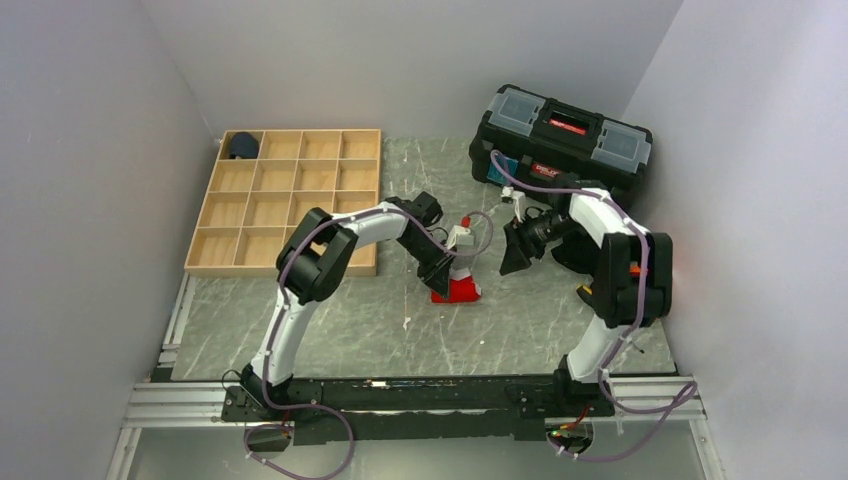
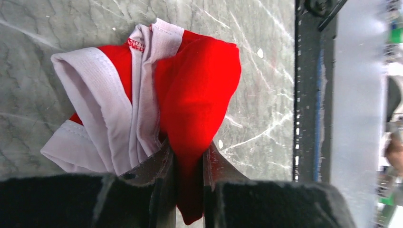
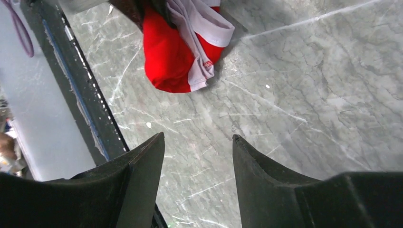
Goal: Roll the underwear
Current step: Roll the underwear to the center of the board.
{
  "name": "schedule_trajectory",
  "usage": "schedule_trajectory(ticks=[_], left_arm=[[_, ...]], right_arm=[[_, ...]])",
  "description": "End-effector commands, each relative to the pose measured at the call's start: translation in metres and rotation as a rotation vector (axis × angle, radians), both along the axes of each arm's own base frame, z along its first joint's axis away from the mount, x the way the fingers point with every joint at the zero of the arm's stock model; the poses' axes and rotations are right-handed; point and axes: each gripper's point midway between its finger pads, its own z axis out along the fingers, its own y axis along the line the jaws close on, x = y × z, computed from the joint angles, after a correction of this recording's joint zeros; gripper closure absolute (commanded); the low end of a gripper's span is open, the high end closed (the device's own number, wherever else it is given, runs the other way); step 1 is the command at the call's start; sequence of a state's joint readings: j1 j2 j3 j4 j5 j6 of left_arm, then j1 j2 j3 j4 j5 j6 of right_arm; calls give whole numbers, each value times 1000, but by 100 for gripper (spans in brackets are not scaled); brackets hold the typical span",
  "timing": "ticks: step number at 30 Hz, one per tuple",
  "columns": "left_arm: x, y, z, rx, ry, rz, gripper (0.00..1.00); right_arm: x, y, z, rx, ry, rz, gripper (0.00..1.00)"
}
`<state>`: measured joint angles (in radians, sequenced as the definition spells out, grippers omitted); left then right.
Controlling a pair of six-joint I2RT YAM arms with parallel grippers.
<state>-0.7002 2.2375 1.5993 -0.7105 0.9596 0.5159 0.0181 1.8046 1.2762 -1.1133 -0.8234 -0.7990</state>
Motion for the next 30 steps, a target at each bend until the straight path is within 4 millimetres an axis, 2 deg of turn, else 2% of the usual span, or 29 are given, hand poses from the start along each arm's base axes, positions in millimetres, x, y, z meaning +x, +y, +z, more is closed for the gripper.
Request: schedule_trajectory(ticks=[1, 3, 6, 11, 15, 24, 30], left_arm=[[-13, 24, -45, 168, 178, 5, 100], [-10, 24, -48, 176, 228, 17, 100], [-7, 24, -52, 188, 293, 34, 100], [-3, 25, -58, 208, 361, 57, 100], [-1, 24, -63, 221, 386, 64, 100], [0, 24, -67, 243, 403, 69, 100], [0, 24, -66, 243, 406, 65, 100]], right_arm=[[11, 6, 26, 18, -190, -45, 43], [9, 7, 32, 5, -258, -42, 42], [1, 12, 29, -57, -363, -22, 40], [-12, 39, 24, -178, -551, 76, 37], [-16, 54, 14, -280, -659, 151, 31], [-10, 80, -5, -450, -818, 329, 26], [-15, 92, -31, -522, -819, 447, 25]])
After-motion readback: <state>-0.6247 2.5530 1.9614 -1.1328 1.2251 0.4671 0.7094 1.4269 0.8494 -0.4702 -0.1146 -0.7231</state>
